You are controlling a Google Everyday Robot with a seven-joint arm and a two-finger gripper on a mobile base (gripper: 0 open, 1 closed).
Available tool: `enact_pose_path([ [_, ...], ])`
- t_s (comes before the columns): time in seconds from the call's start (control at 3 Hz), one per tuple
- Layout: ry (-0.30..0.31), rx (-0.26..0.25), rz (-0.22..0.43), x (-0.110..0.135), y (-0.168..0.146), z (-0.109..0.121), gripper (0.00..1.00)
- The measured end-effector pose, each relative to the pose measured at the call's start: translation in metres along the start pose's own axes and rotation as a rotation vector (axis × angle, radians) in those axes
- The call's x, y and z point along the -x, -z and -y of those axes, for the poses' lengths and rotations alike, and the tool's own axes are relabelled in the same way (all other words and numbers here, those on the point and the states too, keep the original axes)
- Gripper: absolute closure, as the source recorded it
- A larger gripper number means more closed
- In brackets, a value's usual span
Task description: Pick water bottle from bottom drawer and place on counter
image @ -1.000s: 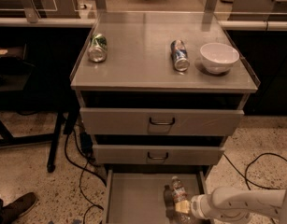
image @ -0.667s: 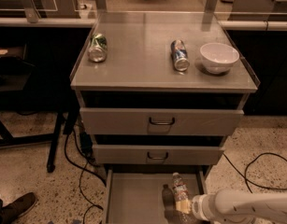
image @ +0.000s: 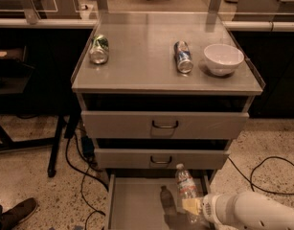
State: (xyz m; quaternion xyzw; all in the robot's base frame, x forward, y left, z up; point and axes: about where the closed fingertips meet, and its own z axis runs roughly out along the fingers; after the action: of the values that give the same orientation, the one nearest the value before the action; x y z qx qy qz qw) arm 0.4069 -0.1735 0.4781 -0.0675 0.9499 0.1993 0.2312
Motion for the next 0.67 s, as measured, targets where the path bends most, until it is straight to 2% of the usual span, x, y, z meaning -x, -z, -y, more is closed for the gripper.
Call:
enact_pose_path([
  [0.67,-0.010,-0.012,-0.017,-0.0011,0.0021,-0.0008,1.00],
])
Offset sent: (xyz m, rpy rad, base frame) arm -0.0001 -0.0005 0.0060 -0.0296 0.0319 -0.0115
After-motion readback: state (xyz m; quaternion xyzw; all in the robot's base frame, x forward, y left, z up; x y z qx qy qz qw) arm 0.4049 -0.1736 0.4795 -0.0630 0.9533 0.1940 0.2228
